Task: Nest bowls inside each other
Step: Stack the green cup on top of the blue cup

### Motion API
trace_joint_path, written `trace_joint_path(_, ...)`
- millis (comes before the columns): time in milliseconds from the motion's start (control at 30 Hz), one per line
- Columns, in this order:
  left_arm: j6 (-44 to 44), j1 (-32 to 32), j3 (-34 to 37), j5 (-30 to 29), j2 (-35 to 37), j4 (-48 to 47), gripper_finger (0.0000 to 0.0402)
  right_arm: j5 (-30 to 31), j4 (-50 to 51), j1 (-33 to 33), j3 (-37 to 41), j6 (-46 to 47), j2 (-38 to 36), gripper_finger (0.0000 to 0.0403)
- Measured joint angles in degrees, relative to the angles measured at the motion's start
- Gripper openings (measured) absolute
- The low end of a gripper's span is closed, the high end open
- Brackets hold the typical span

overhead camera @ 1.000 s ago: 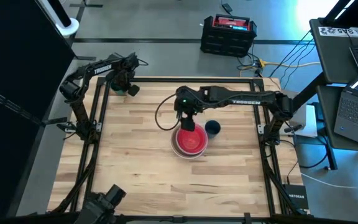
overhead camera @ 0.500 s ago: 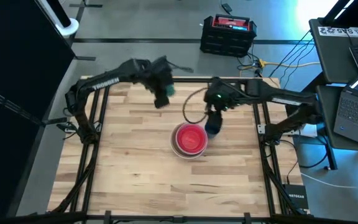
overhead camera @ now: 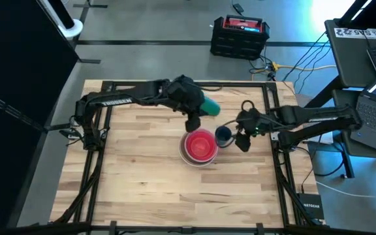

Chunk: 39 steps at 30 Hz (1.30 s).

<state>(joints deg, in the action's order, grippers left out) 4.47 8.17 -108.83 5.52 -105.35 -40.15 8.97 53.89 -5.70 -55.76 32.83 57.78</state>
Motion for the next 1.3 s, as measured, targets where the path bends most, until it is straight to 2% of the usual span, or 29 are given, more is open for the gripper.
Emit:
trace_joint_path(233, 0.08, -3.40, 0.02, 0.81, -4.67, 2.04, 0.0000, 2.37, -0.13, -3.49, 0.17, 0.70, -0.46, 0.0237)
trace_joint_path(567, 0.04, -2.46, 0.06, 2.54, -10.98, 6.51, 0.0000, 2.63, 0.65, -3.43, 0.17, 1.74, -0.42, 0.0237)
trace_joint_path(967, -2.10, -1.71, 0.07, 6.42, -14.68, 7.60, 0.0000, 3.59, 1.37, -3.40, 0.17, 3.35, -0.39, 0.0237)
trace_joint_path(1300, -4.87, -1.67, 0.13, 6.57, -15.81, 7.21, 0.0000, 4.17, 1.70, -3.38, 0.17, 3.59, -0.39, 0.0237)
